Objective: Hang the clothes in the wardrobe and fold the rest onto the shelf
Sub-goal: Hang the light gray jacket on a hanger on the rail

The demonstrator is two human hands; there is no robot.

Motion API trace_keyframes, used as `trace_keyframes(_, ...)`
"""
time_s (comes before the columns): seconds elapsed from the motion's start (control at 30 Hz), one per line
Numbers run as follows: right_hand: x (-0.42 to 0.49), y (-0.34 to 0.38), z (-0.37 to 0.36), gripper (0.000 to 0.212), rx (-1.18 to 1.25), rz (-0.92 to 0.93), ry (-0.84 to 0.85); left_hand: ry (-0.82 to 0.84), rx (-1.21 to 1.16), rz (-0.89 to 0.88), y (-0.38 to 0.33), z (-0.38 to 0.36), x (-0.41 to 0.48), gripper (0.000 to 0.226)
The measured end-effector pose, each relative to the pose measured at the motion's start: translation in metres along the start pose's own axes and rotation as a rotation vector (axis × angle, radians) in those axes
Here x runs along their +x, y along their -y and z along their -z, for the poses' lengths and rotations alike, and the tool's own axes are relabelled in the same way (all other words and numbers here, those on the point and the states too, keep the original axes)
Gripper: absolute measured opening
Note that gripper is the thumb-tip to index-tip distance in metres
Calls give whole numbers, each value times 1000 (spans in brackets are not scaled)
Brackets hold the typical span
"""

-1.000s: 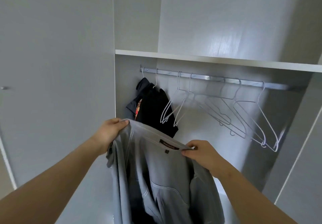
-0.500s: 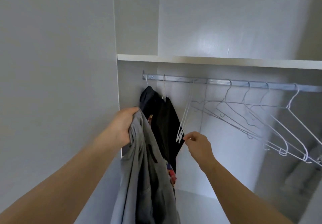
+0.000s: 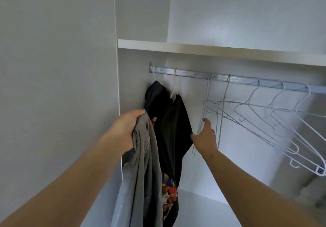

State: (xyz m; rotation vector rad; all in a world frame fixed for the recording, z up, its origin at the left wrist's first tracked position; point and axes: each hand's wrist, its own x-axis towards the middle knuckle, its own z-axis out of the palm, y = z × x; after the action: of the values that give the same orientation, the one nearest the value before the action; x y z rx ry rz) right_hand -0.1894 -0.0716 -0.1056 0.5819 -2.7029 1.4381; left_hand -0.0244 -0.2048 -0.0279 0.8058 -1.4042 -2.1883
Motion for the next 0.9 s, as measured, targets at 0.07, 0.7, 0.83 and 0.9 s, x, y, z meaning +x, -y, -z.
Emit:
trace_keyframes(0.07,13,-4,-3,79,74,-43,59,-9,3,17,0,0,8,29)
trace_keyframes(0.7,57,13,-23,85,766,-258,181,-110,-43,84,12,-17,28,27)
trace_keyframes(0.83,64,17,-32,84,255,-212,-13,-130,-32,86,9,-14,25,28)
trace_keyframes(0.9,65,20,-35,78,102,-157,-20,-137,-32,83,7,-13,25,28)
